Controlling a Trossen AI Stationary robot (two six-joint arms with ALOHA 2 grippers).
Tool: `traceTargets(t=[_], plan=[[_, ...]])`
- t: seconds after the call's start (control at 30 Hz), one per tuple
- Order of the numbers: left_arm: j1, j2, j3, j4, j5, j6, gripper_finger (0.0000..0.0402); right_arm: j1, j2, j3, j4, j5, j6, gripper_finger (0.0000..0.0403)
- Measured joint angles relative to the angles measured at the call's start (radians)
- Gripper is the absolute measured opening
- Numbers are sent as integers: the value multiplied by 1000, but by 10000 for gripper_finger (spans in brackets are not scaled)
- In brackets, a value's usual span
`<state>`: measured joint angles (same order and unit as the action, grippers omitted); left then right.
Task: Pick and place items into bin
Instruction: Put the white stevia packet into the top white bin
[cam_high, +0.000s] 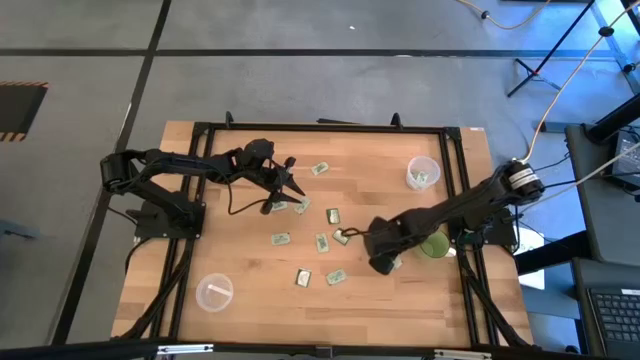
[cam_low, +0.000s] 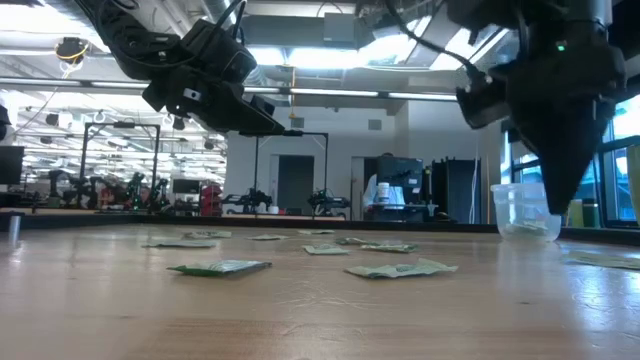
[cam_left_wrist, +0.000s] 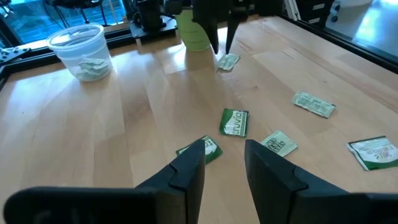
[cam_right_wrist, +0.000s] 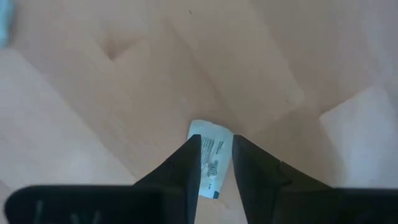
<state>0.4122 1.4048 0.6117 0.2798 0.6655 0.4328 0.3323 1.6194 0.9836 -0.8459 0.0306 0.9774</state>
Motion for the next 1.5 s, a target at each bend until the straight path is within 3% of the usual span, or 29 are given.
traceTargets(t=[0.2, 0.63, 1.03, 1.23, 1.5], plan=[[0, 0, 0, 0, 0, 0, 105, 15, 68, 0, 1, -3, 92, 94], [0, 0, 0, 0, 1, 0, 103, 10, 181, 6, 38, -67, 91, 91], [0, 0, 0, 0, 1, -1, 102, 11, 181, 6, 29, -77, 65, 7], [0, 0, 0, 0, 1, -3, 102, 12, 194, 95, -80, -3, 32, 7], [0, 0, 0, 0, 1, -3, 104, -45, 187, 323, -218, 82, -181, 4]])
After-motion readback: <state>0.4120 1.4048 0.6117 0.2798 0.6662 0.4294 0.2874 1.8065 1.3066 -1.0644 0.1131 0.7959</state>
